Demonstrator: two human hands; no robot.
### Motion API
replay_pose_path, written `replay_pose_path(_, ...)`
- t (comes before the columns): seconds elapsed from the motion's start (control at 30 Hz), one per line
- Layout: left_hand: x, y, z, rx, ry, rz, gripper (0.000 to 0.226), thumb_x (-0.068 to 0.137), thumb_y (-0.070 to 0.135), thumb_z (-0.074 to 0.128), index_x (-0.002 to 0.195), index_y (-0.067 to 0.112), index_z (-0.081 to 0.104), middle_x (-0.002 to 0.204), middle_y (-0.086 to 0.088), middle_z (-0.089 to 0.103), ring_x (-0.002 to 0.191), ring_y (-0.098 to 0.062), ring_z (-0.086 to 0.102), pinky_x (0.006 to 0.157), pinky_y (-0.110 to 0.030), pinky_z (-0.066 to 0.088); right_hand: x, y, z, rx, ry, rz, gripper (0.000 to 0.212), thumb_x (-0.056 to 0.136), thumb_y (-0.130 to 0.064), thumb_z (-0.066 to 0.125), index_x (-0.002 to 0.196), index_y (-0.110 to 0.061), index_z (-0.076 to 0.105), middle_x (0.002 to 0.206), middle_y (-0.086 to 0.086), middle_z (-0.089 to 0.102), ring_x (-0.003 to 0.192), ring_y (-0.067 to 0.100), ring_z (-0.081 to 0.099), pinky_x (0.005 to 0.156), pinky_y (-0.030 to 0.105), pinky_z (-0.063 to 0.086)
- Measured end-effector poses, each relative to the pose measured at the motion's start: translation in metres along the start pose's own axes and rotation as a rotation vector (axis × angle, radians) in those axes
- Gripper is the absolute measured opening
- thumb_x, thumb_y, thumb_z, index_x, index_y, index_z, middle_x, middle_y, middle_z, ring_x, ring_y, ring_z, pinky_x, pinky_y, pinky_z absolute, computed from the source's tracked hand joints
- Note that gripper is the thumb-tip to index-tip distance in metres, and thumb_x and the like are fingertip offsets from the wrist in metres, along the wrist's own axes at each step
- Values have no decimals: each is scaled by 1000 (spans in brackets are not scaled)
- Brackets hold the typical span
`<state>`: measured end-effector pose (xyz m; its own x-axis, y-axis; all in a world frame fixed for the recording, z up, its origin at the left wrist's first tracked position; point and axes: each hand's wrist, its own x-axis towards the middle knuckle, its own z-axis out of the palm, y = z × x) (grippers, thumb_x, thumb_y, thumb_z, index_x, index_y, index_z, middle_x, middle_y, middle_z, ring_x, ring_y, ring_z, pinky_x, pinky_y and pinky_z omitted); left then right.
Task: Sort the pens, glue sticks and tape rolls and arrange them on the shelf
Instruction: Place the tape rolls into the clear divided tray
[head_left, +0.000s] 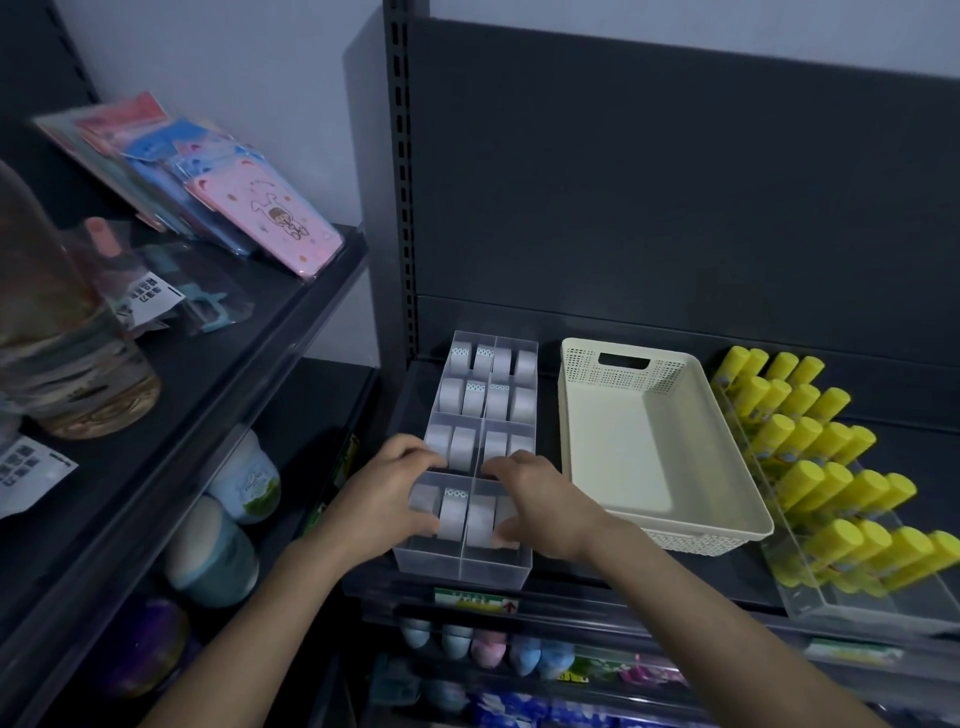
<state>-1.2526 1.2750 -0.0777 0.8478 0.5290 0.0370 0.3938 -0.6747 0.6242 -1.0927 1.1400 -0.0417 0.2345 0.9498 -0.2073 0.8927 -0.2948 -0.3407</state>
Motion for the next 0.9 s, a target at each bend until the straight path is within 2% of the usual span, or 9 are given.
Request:
replay_pose_path(0.13,-1,4,-4,0,55,-2,66,71,39,81,129,29,53,120,31,29,108,9,39,84,-2,29,-3,-2,-1,7,51,-4,63,81,-26,71,135,-13,41,128,13,48,120,31,41,97,37,43)
replay_pose_path(0.23,2,14,-11,-9,114,25,61,73,42,78,128,27,55,121,30,32,111,7,40,87,-3,27,-6,2,-14,30,186,-19,58,87,-26,66,138,-15,41,133,12,48,124,30,42,101,33,38)
replay_pose_path(0.33,8,29,-11,-26,125,77,53,77,40,76,125,26,58,119,26,39,112,5,44,91,-6,29,-13,15,-31,65,338,11,48,89,-21,61,135,-15,48,127,11,53,119,26,48,95,26,37)
replay_pose_path(0.47,16,47,-2,-57,93,105,47,82,41,71,125,27,58,118,27,41,112,7,44,92,-5,29,-30,44,-38,70,441,147,38,91,-20,59,129,-14,54,122,9,57,114,25,52,92,26,39)
replay_pose_path(0.57,25,63,7,-106,63,102,44,82,39,70,123,26,59,118,22,46,111,3,48,96,-13,38,-45,71,-39,59,487,264,37,91,-18,59,127,-11,56,122,10,57,112,25,53,94,28,40)
replay_pose_path(0.63,32,78,16,-191,72,77,42,83,34,71,122,25,59,117,17,51,109,1,52,94,-16,43,-56,89,-41,37,504,341,37,89,-15,60,125,-7,58,122,13,58,112,29,54,96,31,41)
replay_pose_path(0.7,38,96,29,-336,79,28,48,82,30,73,126,24,56,121,13,55,109,1,54,89,-10,43,-66,106,-43,11,518,401,36,86,-10,62,120,0,61,119,17,59,110,34,55,97,37,42)
replay_pose_path(0.8,48,125,51,-474,67,-22,55,82,31,72,132,30,48,120,24,50,108,8,50,82,-7,40,-77,131,-45,15,540,489,43,83,-6,62,124,5,57,120,22,58,112,38,52,98,41,42)
replay_pose_path(0.9,60,144,69,-585,61,-105,36,83,29,70,103,48,47,99,39,53,91,21,54,71,-5,42,-82,147,-43,104,548,565,46,82,-7,62,126,3,51,120,22,57,110,38,53,89,37,43)
